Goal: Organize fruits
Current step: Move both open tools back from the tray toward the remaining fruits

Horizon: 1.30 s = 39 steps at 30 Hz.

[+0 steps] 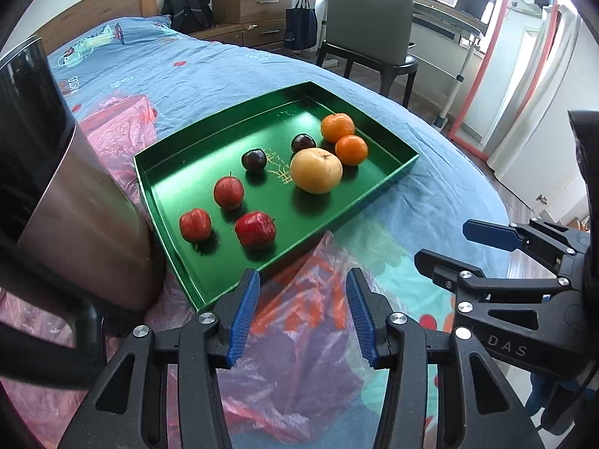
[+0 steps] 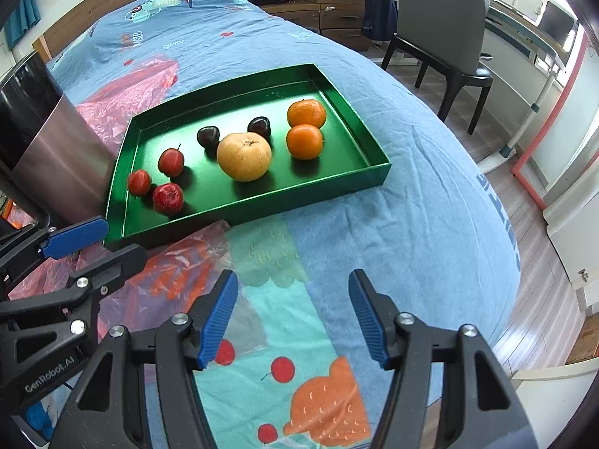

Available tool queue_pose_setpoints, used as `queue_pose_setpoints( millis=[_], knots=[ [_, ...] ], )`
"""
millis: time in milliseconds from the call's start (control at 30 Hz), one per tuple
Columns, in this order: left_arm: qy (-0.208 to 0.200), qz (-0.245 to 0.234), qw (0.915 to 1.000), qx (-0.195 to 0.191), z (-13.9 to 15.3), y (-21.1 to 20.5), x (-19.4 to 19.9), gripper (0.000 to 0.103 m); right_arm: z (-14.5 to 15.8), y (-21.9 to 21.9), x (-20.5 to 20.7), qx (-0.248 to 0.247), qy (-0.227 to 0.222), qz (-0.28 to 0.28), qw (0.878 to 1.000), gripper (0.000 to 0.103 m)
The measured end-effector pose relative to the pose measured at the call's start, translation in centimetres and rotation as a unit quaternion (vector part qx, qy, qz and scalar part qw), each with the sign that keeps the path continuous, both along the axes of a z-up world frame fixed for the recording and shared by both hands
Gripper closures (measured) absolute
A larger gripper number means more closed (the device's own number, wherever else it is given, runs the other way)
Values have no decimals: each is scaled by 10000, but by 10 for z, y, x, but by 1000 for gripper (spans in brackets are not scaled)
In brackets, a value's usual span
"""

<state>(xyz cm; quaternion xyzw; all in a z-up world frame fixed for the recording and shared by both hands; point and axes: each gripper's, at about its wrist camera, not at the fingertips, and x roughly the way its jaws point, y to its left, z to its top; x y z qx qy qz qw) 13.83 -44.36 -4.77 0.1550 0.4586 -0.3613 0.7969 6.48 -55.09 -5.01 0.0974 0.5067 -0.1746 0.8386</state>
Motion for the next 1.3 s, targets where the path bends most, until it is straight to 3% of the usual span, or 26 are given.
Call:
queue_pose_setpoints(
  millis=[367, 833, 1300],
  knots=[
    [-93, 110, 9999, 72, 12, 77, -36, 59, -6, 75, -23, 202, 222, 421, 9987, 18],
    [-225, 1017, 9944, 172, 26, 196, -21, 55, -2, 184, -11, 355, 365, 1443, 9882, 18],
    [-160, 1807, 9828, 345, 9, 290, -4, 55, -11, 272, 22, 484, 510, 2311, 9704, 18]
  ],
)
